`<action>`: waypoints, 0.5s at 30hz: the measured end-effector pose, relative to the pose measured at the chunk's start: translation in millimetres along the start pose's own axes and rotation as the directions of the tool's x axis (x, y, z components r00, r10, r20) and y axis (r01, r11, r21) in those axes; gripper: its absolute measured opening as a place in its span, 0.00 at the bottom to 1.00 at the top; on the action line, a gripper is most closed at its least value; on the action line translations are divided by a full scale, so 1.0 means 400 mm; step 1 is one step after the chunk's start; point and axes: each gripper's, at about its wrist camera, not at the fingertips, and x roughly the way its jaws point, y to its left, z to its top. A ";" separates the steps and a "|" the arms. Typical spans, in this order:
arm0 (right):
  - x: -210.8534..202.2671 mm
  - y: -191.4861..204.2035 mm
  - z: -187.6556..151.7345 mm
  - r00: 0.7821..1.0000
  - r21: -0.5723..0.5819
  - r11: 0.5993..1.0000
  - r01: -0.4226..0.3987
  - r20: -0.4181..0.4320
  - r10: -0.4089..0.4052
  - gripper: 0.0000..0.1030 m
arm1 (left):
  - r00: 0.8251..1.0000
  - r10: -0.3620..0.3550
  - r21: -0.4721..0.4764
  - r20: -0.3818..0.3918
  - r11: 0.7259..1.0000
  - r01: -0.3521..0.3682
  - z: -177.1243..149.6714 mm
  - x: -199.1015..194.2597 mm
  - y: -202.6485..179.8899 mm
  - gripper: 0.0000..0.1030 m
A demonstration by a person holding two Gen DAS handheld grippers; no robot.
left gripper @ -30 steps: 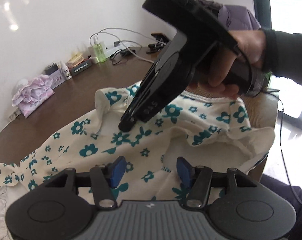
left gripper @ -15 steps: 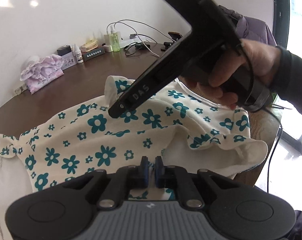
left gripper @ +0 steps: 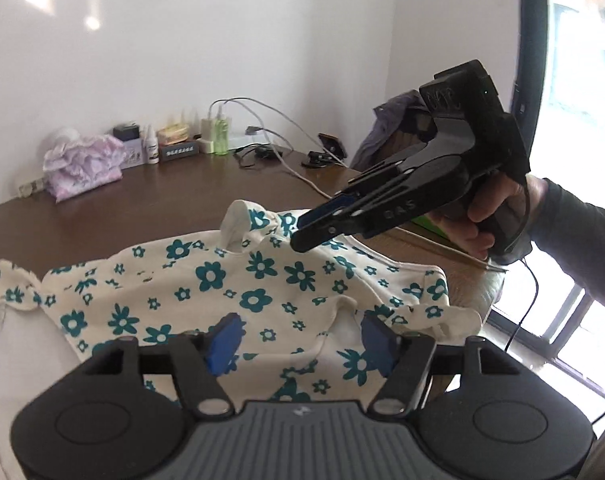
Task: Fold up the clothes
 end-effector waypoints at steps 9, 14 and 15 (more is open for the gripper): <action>0.012 0.126 -0.128 0.995 -0.139 0.986 0.093 -0.033 -0.098 0.33 | 0.987 0.063 0.091 -0.146 0.995 -0.050 -0.052 0.087 0.014 0.54; -0.013 0.142 -0.127 1.000 -0.167 0.986 0.007 -0.020 -0.010 0.33 | 0.989 0.080 0.072 -0.128 0.995 -0.071 -0.085 0.069 0.030 0.64; -0.023 0.142 -0.122 0.999 -0.159 0.987 -0.033 -0.016 0.031 0.33 | 0.989 0.082 0.047 -0.124 0.996 -0.077 -0.090 0.068 0.037 0.66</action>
